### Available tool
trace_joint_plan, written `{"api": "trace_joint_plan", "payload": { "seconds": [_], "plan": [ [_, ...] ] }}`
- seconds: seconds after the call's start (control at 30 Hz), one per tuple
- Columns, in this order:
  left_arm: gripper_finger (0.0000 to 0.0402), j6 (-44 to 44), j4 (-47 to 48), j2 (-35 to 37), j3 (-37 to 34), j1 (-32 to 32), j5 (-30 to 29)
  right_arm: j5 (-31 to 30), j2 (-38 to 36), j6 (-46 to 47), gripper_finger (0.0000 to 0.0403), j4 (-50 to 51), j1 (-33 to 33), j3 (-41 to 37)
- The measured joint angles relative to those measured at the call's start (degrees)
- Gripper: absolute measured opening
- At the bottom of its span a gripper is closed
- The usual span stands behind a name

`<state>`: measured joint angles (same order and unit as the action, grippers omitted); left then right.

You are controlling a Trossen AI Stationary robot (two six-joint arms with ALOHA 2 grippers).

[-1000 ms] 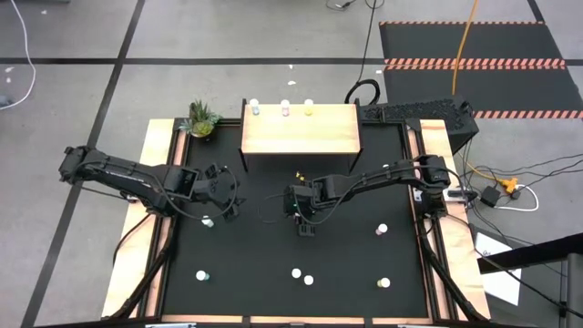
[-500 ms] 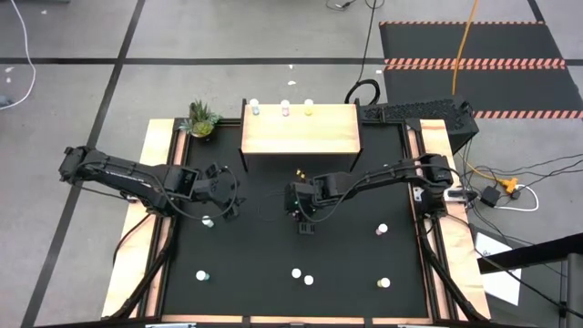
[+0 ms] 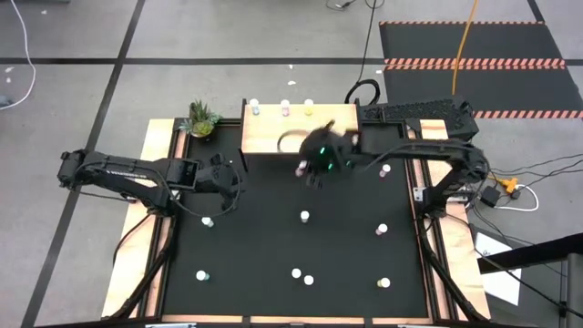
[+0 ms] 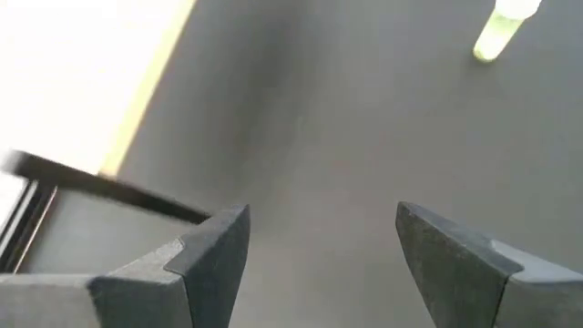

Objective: Pick and place medicine bottles onto shelf by color
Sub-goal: Put the top left pink pill bottle on the shelf

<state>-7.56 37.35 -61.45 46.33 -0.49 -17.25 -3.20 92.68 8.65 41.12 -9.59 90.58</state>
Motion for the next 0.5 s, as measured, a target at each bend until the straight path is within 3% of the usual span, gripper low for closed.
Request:
{"api": "trace_joint_plan", "payload": {
  "seconds": [0.3,0.5],
  "plan": [
    [0.0273,0.05,-12.76,-0.02,0.00,8.77,5.72,0.28,-0.61,-13.77,0.0116,10.11,-16.87,11.46],
    [0.0273,-5.22,-22.64,-0.03,0.00,11.97,5.80,1.84,1.55,-23.48,0.0116,12.85,-27.52,12.11]
  ]
}}
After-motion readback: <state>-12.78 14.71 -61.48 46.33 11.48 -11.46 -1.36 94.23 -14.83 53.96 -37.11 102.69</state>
